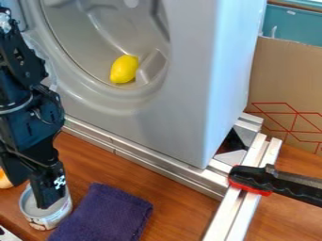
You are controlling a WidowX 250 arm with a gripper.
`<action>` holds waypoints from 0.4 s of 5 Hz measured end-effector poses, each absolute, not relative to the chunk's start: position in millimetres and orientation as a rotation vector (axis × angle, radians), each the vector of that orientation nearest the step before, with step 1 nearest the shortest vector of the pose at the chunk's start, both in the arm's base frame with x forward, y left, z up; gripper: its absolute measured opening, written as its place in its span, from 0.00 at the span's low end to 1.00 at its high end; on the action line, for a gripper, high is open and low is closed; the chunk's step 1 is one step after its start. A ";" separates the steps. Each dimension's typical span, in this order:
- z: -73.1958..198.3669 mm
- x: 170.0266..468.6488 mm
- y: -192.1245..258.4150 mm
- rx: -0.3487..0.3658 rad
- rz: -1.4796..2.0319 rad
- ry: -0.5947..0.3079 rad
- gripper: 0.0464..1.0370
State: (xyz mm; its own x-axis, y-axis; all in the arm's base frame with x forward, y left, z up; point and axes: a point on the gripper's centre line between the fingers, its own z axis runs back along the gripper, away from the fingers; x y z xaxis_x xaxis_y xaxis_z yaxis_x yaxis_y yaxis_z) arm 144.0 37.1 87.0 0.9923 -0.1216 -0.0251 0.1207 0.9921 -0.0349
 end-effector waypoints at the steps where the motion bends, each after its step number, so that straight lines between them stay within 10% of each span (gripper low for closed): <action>1: 84.0 141.8 36.5 -0.035 -0.120 0.038 0.96; 2: 64.6 144.0 35.8 -0.032 -0.078 0.010 0.96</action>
